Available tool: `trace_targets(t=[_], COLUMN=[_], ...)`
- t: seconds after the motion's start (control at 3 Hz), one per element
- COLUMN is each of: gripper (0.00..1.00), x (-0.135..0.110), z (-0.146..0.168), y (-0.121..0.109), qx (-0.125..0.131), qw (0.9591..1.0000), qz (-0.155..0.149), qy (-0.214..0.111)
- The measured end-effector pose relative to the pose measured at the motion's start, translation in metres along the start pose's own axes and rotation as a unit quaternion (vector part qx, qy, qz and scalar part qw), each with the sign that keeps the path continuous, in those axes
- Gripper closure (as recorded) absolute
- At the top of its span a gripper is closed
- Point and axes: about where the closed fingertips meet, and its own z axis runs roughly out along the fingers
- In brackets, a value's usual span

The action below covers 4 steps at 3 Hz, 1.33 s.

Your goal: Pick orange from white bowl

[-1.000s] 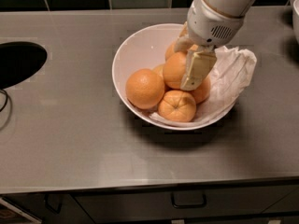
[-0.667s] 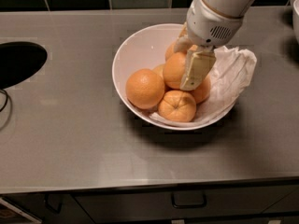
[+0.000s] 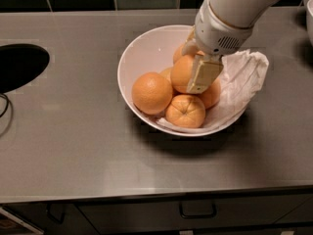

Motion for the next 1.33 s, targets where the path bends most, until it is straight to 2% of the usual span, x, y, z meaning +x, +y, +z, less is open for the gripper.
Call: trace_targets(t=[0.67,1.0,1.33], gripper=[0.43,0.43,0.62], x=[0.003,0.003,0.003], z=[0.012,0.015,0.015], y=[0.002,0.002,0.002], qx=[0.041,0.038,0.038], qw=[0.9991,0.9992,0.9992], qz=[-0.005,-0.005,-0.005], qy=[0.012,0.012,0.012])
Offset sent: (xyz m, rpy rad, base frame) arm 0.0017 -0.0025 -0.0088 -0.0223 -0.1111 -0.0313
